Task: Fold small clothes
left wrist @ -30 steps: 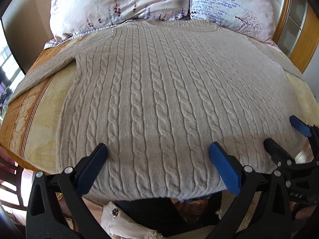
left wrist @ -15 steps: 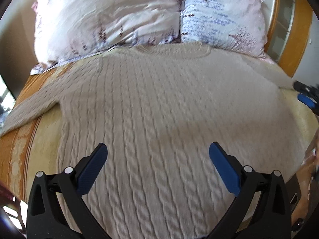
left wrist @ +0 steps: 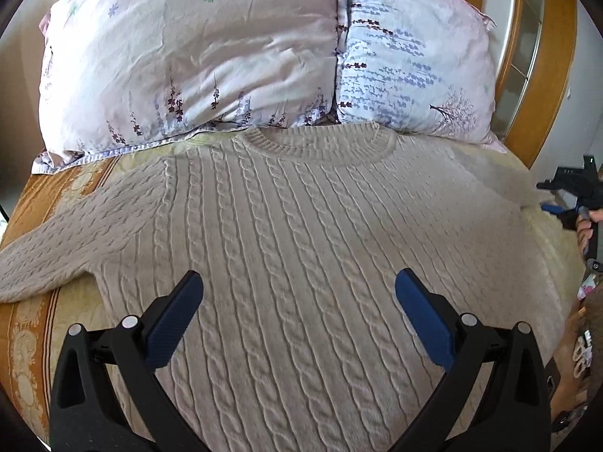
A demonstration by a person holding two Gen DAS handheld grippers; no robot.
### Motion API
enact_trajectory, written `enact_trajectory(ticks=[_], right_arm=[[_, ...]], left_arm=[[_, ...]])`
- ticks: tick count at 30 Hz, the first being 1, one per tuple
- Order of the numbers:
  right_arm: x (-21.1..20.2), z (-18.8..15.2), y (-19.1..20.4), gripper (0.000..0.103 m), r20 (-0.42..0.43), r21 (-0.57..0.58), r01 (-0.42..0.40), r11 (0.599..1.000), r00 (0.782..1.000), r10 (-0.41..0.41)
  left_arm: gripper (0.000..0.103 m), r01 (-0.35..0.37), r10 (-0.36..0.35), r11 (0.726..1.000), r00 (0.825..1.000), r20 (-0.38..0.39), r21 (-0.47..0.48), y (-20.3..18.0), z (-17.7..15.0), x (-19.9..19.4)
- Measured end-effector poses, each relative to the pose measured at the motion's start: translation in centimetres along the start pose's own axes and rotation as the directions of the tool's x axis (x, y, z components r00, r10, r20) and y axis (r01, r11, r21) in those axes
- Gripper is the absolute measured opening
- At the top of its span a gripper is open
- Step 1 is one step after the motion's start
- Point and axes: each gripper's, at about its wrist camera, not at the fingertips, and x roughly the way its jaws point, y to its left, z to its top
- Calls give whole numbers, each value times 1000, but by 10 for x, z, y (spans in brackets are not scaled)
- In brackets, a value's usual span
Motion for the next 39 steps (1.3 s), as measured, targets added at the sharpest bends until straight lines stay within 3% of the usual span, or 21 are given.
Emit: enact_trajectory(ticks=[6, 11, 14, 17, 19, 24, 29, 32, 34, 39], right_arm=[[0, 17, -19, 41, 46, 74, -20, 997, 999, 17], [-1, 26, -29, 35, 85, 91, -18, 996, 996, 10], [0, 30, -32, 31, 104, 98, -12, 995, 995, 2], [1, 32, -35, 19, 118, 94, 4, 996, 993, -15], [0, 32, -32, 13, 122, 74, 4, 997, 992, -13], [-15, 30, -12, 10, 193, -19, -14, 1000, 981, 17], [-36, 22, 23, 10, 228, -133, -105, 986, 964, 134], [-52, 6, 57, 10, 199, -230, -222, 947, 942, 270], [-61, -16, 88, 10, 149, -315, -304, 899, 920, 363], [-49, -90, 145, 10, -80, -443, -462, 768, 874, 479]], left_arm=[[101, 50, -52, 997, 998, -27, -56, 11, 5, 8], [101, 22, -23, 999, 1000, -12, -39, 12, 9, 7], [101, 43, -45, 998, 999, -27, -52, 14, 12, 11], [101, 75, -78, 993, 997, -27, -88, 19, 14, 16], [101, 98, -102, 987, 995, -21, -127, 23, 15, 17], [101, 126, -133, 976, 991, -27, -180, 31, 18, 22], [101, 131, -132, 976, 991, 7, -177, 35, 23, 18], [101, 134, -132, 976, 991, 24, -171, 35, 27, 16], [101, 142, -139, 973, 990, 27, -183, 37, 28, 16], [101, 160, -155, 966, 987, 40, -202, 38, 30, 17]])
